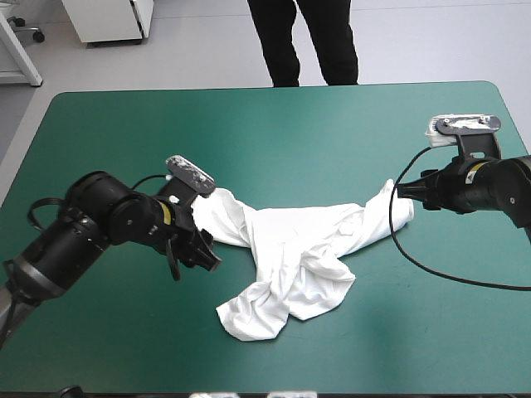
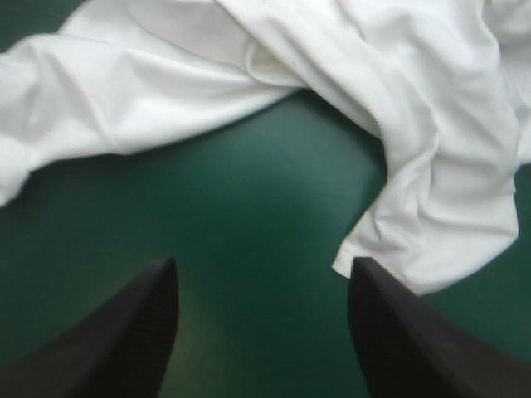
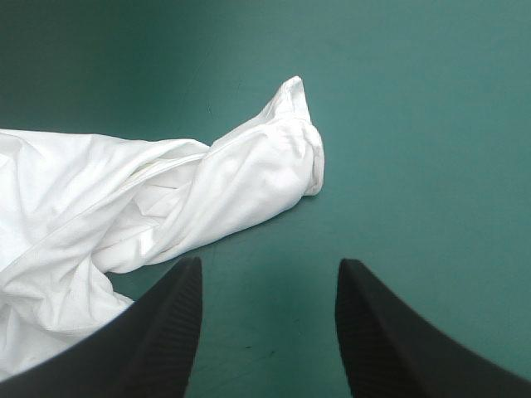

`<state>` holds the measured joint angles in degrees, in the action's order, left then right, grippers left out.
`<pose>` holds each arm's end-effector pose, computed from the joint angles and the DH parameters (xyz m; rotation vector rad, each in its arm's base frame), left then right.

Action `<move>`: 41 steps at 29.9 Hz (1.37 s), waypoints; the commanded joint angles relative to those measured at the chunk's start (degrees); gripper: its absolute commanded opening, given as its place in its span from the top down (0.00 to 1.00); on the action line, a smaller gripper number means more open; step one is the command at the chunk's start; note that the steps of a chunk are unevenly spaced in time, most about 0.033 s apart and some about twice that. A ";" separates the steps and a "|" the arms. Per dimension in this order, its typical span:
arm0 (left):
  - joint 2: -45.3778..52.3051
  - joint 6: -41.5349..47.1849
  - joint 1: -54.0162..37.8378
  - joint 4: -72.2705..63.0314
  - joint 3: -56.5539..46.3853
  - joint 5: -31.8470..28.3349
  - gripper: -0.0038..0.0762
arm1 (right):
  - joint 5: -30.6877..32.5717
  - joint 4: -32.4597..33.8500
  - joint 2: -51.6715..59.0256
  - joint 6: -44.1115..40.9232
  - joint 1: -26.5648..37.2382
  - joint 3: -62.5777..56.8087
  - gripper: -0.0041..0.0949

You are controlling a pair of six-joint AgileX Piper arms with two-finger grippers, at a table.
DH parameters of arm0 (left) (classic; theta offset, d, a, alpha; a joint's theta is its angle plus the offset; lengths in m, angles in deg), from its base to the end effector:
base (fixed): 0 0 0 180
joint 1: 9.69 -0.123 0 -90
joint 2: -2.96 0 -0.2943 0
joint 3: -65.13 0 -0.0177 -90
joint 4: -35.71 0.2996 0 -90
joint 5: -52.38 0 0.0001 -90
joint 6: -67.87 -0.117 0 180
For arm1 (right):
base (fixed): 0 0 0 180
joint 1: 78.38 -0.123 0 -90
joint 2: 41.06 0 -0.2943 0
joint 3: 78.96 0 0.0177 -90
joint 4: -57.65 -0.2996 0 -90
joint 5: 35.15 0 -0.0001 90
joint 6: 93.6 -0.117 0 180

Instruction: Fold the cloth

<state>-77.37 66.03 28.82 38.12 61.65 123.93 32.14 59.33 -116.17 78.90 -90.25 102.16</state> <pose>0.2339 -0.1801 0.3567 0.9430 2.5483 -0.1315 0.2752 0.0546 0.4158 -0.0963 2.4664 0.1082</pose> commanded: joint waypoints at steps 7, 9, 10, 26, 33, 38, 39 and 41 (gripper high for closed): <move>-2.45 7.82 7.68 1.51 -11.90 -8.11 0.42 | -2.43 1.56 1.28 -0.18 0.38 1.49 0.48; -2.98 7.82 7.78 0.46 -14.54 -9.56 0.42 | -2.43 2.02 1.28 -0.27 0.38 1.49 0.49; -3.41 7.71 7.78 -0.33 -15.70 -10.32 0.42 | -2.43 2.31 1.28 -0.41 0.38 1.40 0.48; -13.82 1.84 7.78 -7.92 -20.31 -18.92 0.42 | -2.05 2.72 1.28 -0.83 0.38 -0.13 0.49; -18.94 0.28 7.78 -11.73 -20.31 -18.92 0.69 | -2.05 3.15 1.28 -0.83 0.38 -0.13 0.49; -18.94 -0.97 7.78 -13.66 -20.31 -19.31 0.96 | -1.04 2.52 0.81 -0.83 0.38 -0.13 0.48; -18.94 -0.97 7.78 -13.66 -20.31 -19.31 0.96 | -0.41 2.26 0.56 -0.83 0.38 -0.13 0.48; -18.94 -0.97 7.78 -13.66 -20.31 -19.31 0.96 | 1.03 1.45 -0.51 -0.83 0.38 -0.13 0.48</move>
<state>-95.55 64.96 36.11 28.86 41.97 106.75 33.71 61.16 -116.52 77.98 -90.25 100.74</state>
